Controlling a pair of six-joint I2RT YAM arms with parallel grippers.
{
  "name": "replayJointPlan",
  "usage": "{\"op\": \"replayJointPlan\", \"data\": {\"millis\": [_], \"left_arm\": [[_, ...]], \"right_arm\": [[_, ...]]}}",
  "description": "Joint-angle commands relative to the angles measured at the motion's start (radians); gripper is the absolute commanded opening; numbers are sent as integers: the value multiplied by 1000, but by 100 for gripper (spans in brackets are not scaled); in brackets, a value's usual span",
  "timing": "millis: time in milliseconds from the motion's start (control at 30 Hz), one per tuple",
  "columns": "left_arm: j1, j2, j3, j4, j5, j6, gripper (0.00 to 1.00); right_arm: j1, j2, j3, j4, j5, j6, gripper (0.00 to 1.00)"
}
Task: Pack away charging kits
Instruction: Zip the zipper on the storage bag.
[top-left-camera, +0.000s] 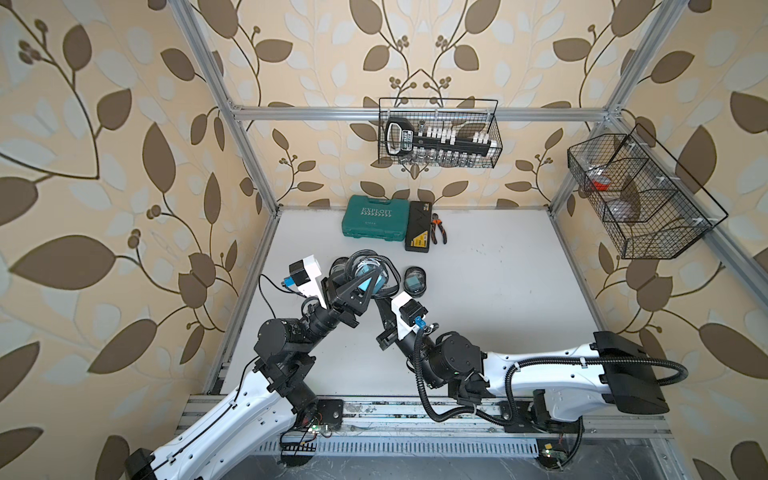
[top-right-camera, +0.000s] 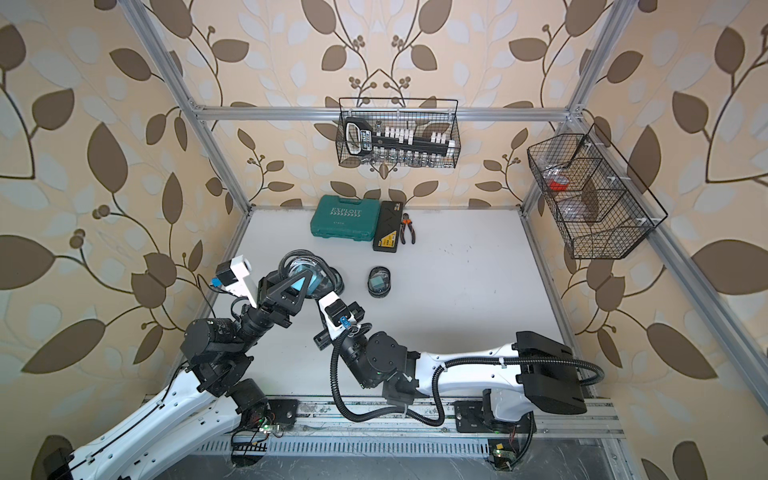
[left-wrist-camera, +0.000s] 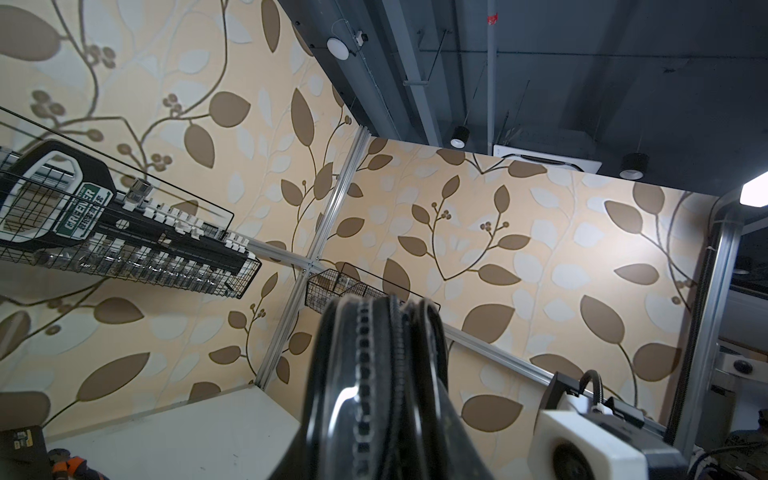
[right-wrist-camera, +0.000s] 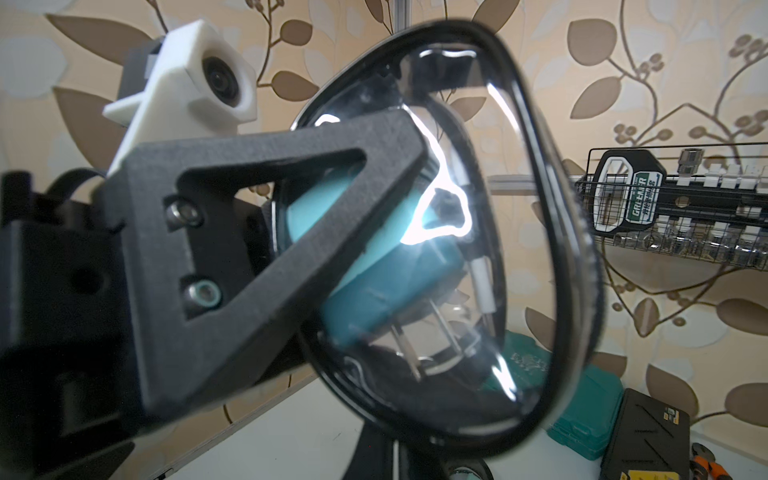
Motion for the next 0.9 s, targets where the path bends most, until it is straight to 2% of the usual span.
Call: {"op": "replayJointPlan", "data": {"millis": [0,100,200,400,567,867], "left_arm": [[-3,-38,13,73,-10,14,0],[-3,-43,9,69,-29,17,0],[-3,-49,5,69,-37,17,0],[-3,-46,20,48,-1,11,0],[-3,-45,26,18,14,11,0],[-4,-2,43,-19,84,6,0]], "right_arm": [[-26,-47,-33,62,73,-27,0],[-27,-70,-66,70,32,-35,0],[-31,-77,-82,76,43,-47,0],[-60,-104,-90,57,37,-52,0],[-116,-174,-87,-58,-33,-9,0],[-173,-260,-37,-249,-183,-63,0]]}}
